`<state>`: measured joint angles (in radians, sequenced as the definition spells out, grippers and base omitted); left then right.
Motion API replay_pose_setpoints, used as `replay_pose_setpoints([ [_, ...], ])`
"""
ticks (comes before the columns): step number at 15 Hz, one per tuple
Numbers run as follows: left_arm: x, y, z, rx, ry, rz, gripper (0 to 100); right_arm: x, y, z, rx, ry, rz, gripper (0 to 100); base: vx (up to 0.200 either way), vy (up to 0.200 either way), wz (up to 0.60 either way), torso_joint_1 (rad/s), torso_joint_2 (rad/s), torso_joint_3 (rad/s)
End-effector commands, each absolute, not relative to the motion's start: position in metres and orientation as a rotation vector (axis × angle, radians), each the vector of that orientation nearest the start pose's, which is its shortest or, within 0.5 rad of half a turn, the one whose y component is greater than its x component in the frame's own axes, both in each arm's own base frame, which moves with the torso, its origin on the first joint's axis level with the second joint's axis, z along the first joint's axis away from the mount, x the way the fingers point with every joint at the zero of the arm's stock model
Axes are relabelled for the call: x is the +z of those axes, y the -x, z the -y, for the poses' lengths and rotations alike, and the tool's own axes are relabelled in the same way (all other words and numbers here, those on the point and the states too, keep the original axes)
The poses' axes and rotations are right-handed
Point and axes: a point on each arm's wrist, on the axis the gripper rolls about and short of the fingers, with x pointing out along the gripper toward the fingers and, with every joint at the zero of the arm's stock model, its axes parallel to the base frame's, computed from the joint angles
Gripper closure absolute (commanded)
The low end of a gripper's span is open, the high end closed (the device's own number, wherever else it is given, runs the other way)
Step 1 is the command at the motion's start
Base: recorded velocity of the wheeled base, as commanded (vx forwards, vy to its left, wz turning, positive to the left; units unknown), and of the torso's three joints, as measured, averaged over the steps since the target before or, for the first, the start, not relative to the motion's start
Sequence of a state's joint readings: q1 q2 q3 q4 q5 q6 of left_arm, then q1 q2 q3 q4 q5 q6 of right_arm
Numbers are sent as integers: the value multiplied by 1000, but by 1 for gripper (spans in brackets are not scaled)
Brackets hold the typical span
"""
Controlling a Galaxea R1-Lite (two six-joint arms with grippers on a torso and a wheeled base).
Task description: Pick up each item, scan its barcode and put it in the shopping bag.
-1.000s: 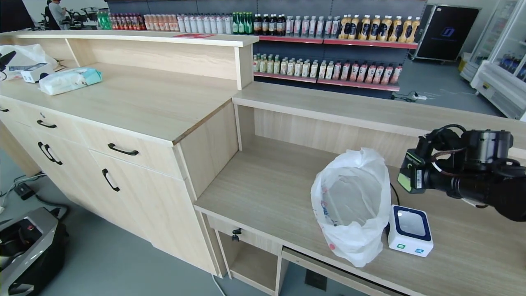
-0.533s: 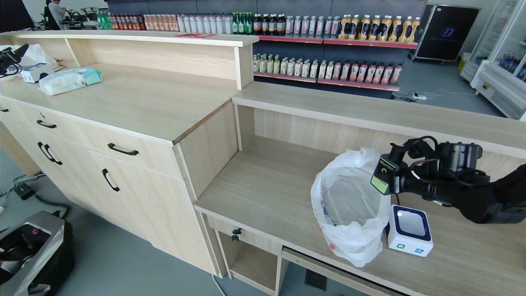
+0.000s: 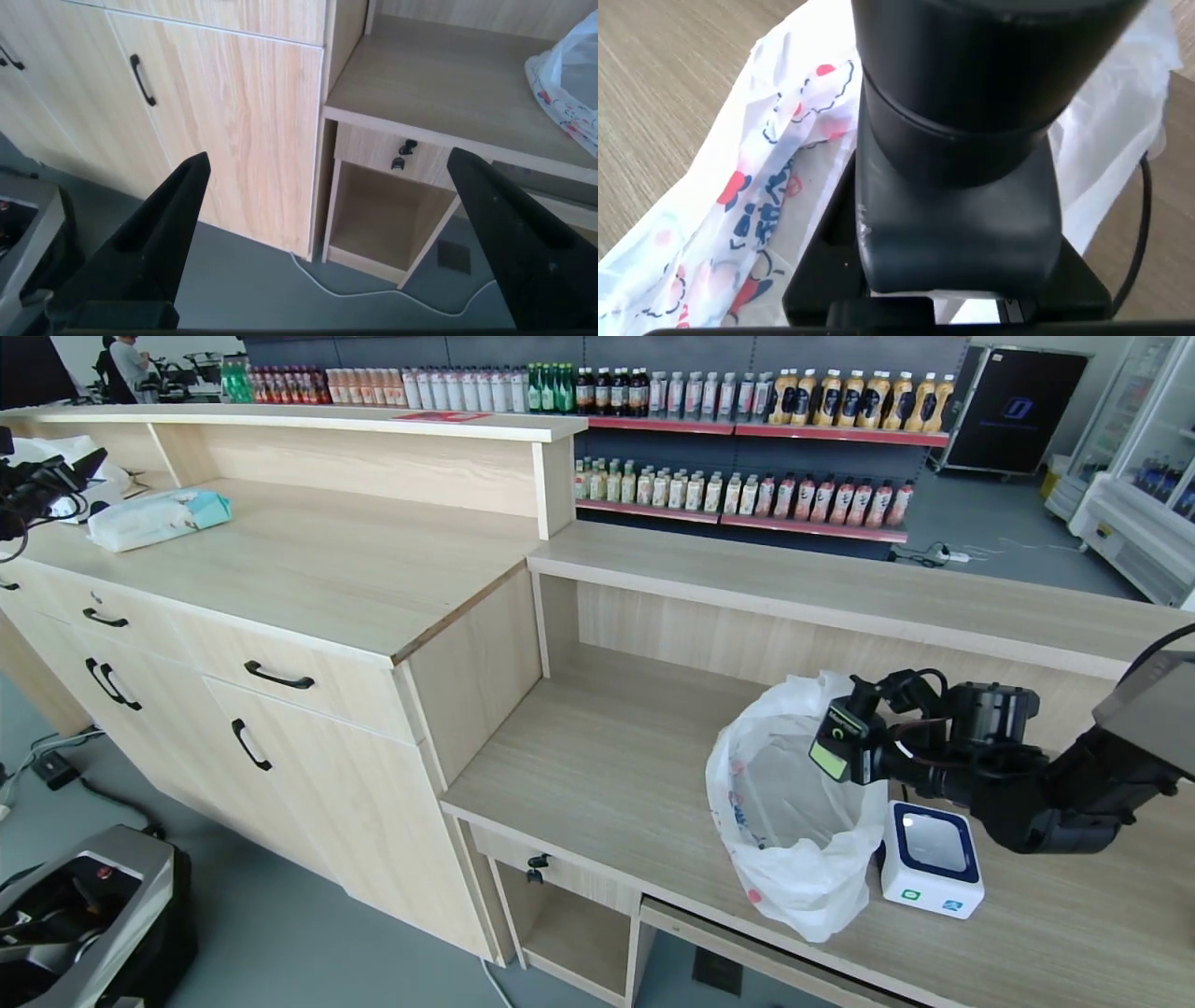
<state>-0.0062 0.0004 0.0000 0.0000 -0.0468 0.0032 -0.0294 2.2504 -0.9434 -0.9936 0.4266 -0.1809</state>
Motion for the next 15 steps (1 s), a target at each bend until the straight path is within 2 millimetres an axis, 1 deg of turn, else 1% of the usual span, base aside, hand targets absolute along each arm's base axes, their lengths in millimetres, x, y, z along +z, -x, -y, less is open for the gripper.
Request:
replay_pose_setpoints([
  [1, 76, 23, 1, -52, -3, -1, 0, 38, -410, -3, 451, 102, -279, 100, 0, 0, 0, 0, 0, 0],
  [7, 76, 23, 1, -54, -3, -1, 0, 34, -436, -14, 477, 121, -204, 100, 0, 0, 0, 0, 0, 0],
  [11, 76, 23, 1, -54, -3, -1, 0, 25, -443, -17, 483, 124, -203, 100, 0, 0, 0, 0, 0, 0],
  [15, 76, 23, 1, -54, -3, -1, 0, 20, -444, -17, 484, 122, -214, 100, 0, 0, 0, 0, 0, 0],
])
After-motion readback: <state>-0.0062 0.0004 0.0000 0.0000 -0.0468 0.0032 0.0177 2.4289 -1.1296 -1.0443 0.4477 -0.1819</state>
